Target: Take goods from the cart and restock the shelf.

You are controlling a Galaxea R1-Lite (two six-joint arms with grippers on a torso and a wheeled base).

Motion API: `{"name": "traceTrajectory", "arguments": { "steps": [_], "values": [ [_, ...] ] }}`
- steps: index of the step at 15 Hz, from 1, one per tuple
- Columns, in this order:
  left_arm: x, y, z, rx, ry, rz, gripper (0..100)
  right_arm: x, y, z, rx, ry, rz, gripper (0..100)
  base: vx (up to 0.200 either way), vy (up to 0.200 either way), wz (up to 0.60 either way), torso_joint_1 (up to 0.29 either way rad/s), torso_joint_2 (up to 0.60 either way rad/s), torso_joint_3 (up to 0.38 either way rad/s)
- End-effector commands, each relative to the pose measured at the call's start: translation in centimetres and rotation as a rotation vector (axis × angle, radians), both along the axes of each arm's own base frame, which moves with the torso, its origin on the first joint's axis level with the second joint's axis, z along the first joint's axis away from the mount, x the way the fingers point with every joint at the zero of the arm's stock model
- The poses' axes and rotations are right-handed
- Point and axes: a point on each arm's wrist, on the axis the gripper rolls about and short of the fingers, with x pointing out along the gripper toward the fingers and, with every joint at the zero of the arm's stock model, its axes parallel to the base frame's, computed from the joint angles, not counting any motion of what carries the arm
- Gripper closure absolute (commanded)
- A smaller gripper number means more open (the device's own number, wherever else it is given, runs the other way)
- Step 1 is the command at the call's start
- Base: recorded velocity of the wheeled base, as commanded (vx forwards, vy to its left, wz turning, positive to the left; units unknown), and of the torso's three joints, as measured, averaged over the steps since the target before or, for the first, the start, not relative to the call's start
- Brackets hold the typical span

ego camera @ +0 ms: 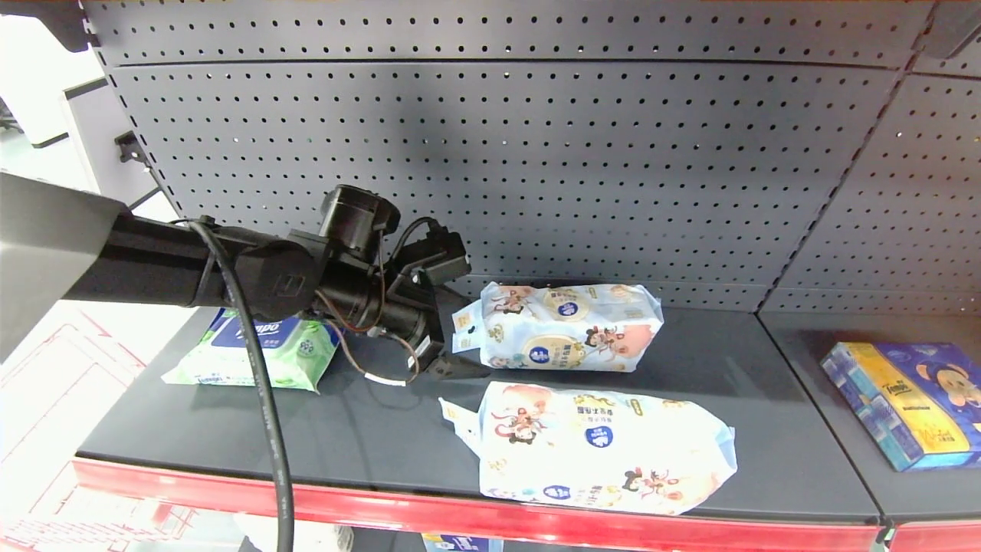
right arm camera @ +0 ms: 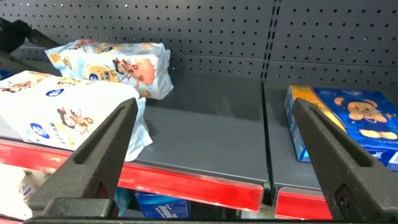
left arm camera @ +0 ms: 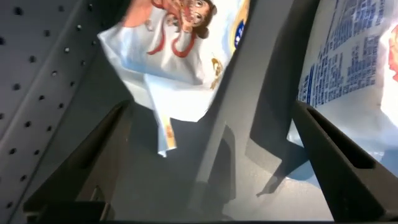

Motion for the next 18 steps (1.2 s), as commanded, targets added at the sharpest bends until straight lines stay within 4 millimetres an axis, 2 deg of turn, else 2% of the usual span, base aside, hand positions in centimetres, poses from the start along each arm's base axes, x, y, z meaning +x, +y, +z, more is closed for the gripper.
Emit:
{"name": "traceTrajectory", "arguments": {
  "steps": [1, 8, 18],
  "values": [
    [-0.1, -0.3, -0.5, 0.006, 0.010, -0.009, 0, 0.0, 0.0, 0.0, 0.000, 0.002, 0.000, 0, 0.000, 0.000, 0.00, 0.000, 0.00, 0.000],
    [-0.7, -0.9, -1.4, 0.020, 0.033, -0.048, 0, 0.1, 0.0, -0.2, 0.003, 0.009, 0.000, 0, 0.000, 0.000, 0.00, 0.000, 0.00, 0.000],
    [-1.7, -0.3, -2.1, 0.034, 0.063, -0.059, 0, 0.2, -0.1, -0.7, 0.008, 0.025, -0.001, 0, 0.000, 0.000, 0.00, 0.000, 0.00, 0.000]
  ]
}}
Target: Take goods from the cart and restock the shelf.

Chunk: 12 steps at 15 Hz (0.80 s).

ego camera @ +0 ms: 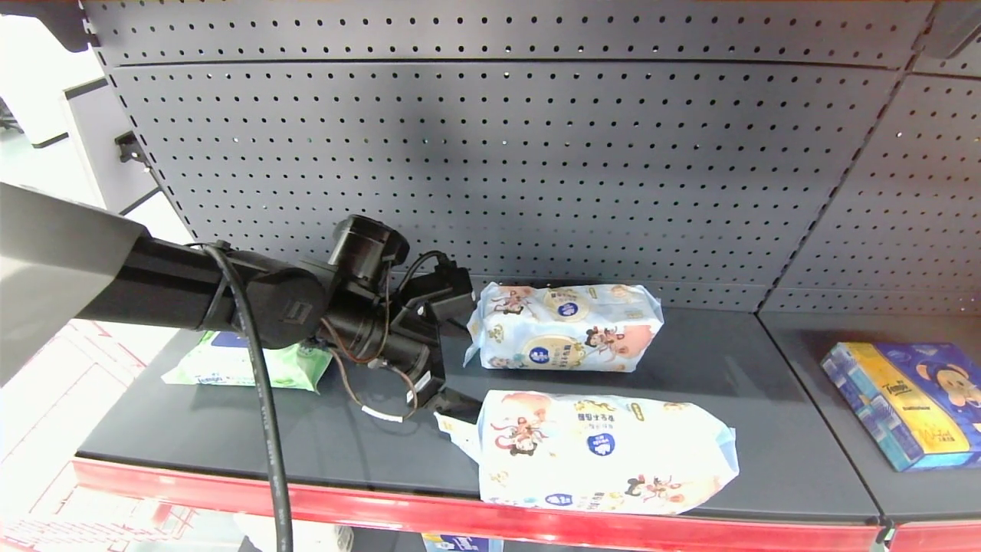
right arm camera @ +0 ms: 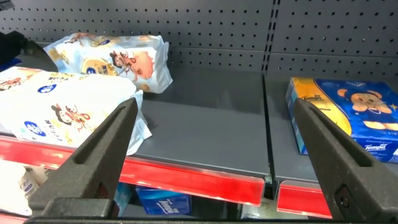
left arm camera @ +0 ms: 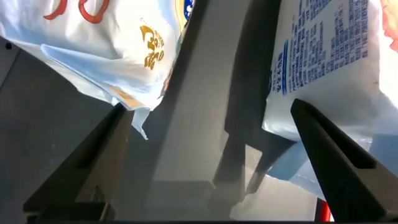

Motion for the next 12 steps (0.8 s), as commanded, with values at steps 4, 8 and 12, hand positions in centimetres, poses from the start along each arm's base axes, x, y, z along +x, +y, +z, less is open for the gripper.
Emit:
{"name": "traceTrajectory", "arguments": {
  "steps": [4, 8, 12],
  "values": [
    [0.0, 0.1, 0.2, -0.002, -0.004, 0.002, 0, 0.0, 0.0, 0.0, 0.001, 0.001, 0.000, 0, 0.000, 0.000, 0.00, 0.000, 0.00, 0.000],
    [-0.2, 1.8, 2.1, -0.027, -0.042, 0.048, 0, 0.1, 0.0, -0.2, 0.005, 0.014, 0.005, 0, 0.000, 0.000, 0.00, 0.000, 0.00, 0.000],
    [-3.4, 5.2, 5.0, -0.054, -0.070, 0.120, 0, 0.3, -0.1, -0.6, 0.010, 0.032, 0.007, 0, 0.000, 0.000, 0.00, 0.000, 0.00, 0.000]
  ]
}}
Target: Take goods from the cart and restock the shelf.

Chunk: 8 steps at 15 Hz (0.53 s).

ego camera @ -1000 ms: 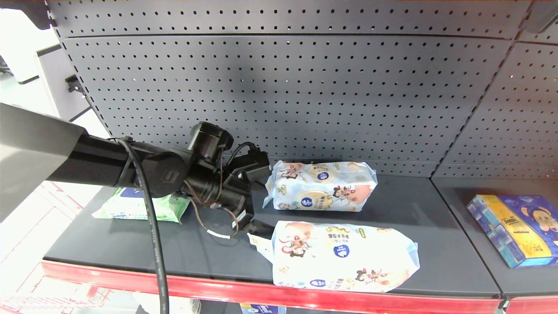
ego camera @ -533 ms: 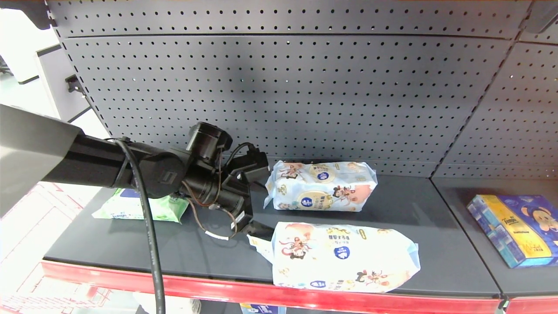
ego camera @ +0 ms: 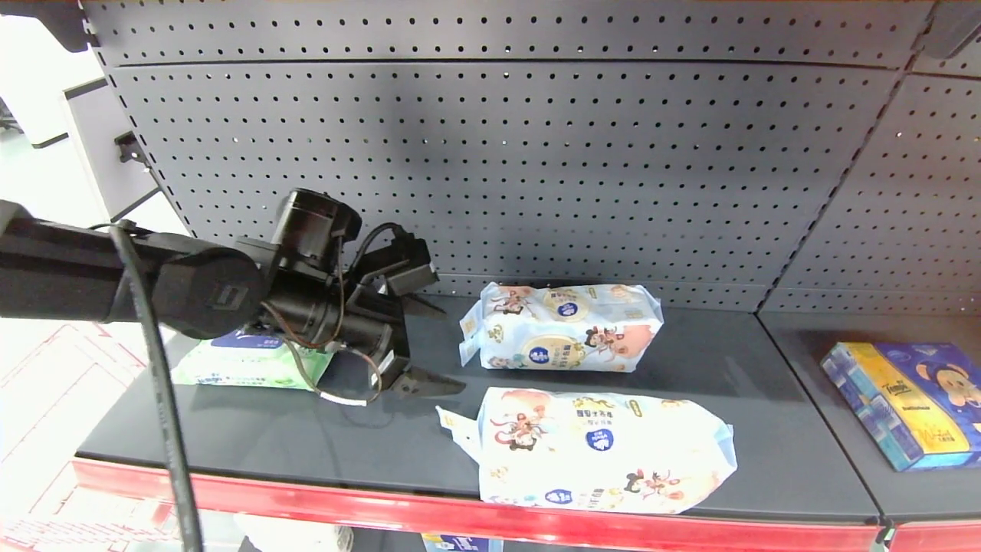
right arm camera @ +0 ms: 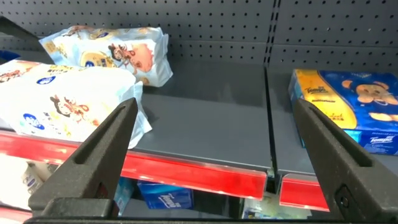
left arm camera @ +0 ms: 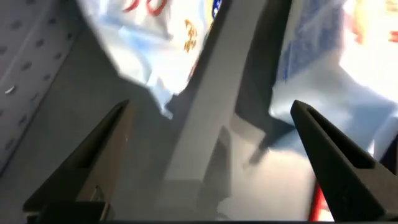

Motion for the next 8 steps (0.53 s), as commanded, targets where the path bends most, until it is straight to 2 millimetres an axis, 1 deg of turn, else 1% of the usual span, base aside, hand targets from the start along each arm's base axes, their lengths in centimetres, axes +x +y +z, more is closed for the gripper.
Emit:
{"name": "traceTrajectory", "arguments": {
  "steps": [1, 2, 3, 4, 6, 7, 8],
  "values": [
    [-4.4, 2.6, 3.0, -0.047, -0.009, 0.061, 0, 0.2, -0.1, 0.0, 0.006, 0.018, 0.003, 0, 0.000, 0.000, 0.00, 0.000, 0.00, 0.000],
    [-6.7, 3.5, 4.0, -0.078, 0.016, 0.105, 0, 0.3, -0.1, 0.1, 0.011, 0.031, 0.003, 0, 0.000, 0.000, 0.00, 0.000, 0.00, 0.000],
    [-10.1, 4.8, 5.5, -0.137, 0.041, 0.169, 0, 0.6, -0.2, 0.4, 0.020, 0.056, 0.000, 0, 0.000, 0.000, 0.00, 0.000, 0.00, 0.000],
    [-12.4, 5.7, 6.3, -0.173, 0.050, 0.222, 0, 0.9, -0.3, 0.5, 0.028, 0.082, -0.005, 0, 0.000, 0.000, 0.00, 0.000, 0.00, 0.000],
    [-15.9, 7.2, 6.6, -0.222, 0.068, 0.315, 0, 1.5, -0.6, 1.4, 0.041, 0.124, -0.042, 0, 0.000, 0.000, 0.00, 0.000, 0.00, 0.000],
    [-17.4, 7.7, 6.4, -0.240, 0.079, 0.342, 0, 2.1, -0.8, 2.3, 0.038, 0.148, -0.096, 0, 0.000, 0.000, 0.00, 0.000, 0.00, 0.000],
    [-18.5, 8.0, 5.9, -0.241, 0.081, 0.350, 0, 2.8, -1.3, 3.4, 0.025, 0.177, -0.180, 0, 0.000, 0.000, 0.00, 0.000, 0.00, 0.000]
  ]
}}
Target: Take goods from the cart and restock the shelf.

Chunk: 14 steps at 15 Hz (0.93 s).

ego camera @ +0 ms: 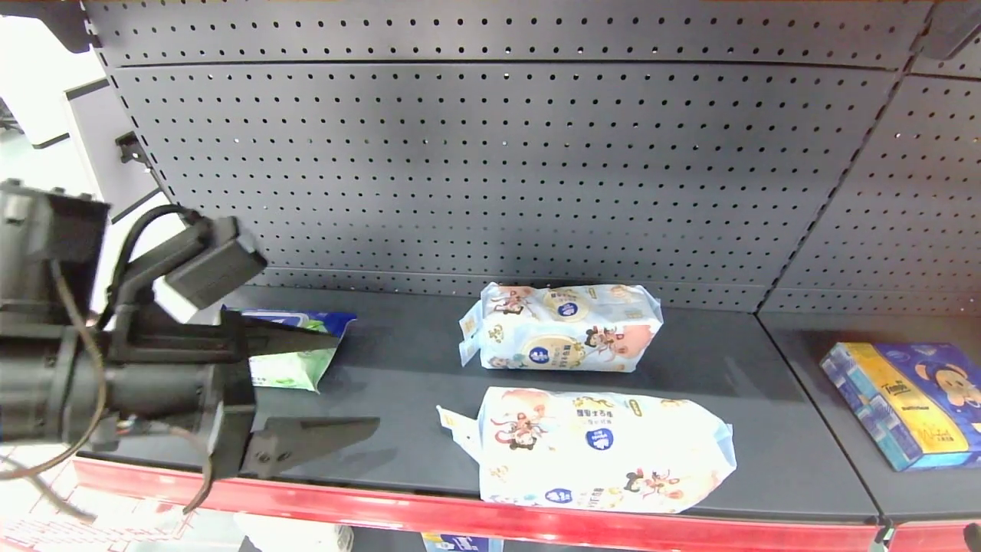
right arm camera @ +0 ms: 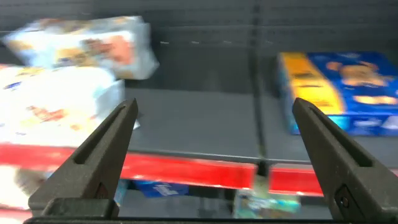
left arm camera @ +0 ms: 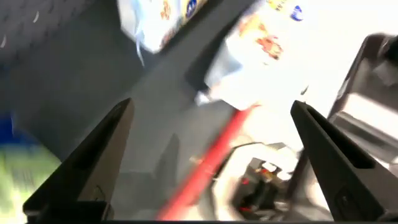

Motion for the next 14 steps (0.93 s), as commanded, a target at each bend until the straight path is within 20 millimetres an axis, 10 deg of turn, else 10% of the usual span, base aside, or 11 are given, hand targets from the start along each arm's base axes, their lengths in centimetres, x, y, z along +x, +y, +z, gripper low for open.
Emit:
{"name": "traceTrajectory", "arguments": {
  "steps": [1, 10, 14],
  "values": [
    [-5.2, 1.9, 0.1, -0.043, -0.051, 0.048, 0, 2.0, -1.0, 2.6, -0.013, 0.090, -0.137, 0, 0.000, 0.000, 0.00, 0.000, 0.00, 0.000],
    [-12.3, 5.5, 0.0, -0.141, -0.118, 0.360, 0, 5.0, -0.8, 2.3, -0.052, 0.279, 0.182, 0, 0.000, 0.000, 0.00, 0.000, 0.00, 0.000],
    [-14.6, 6.9, -0.5, -0.127, -0.182, 0.514, 0, 9.7, -1.3, 3.3, -0.132, 0.348, 0.177, 0, 0.000, 0.000, 0.00, 0.000, 0.00, 0.000]
  ]
}}
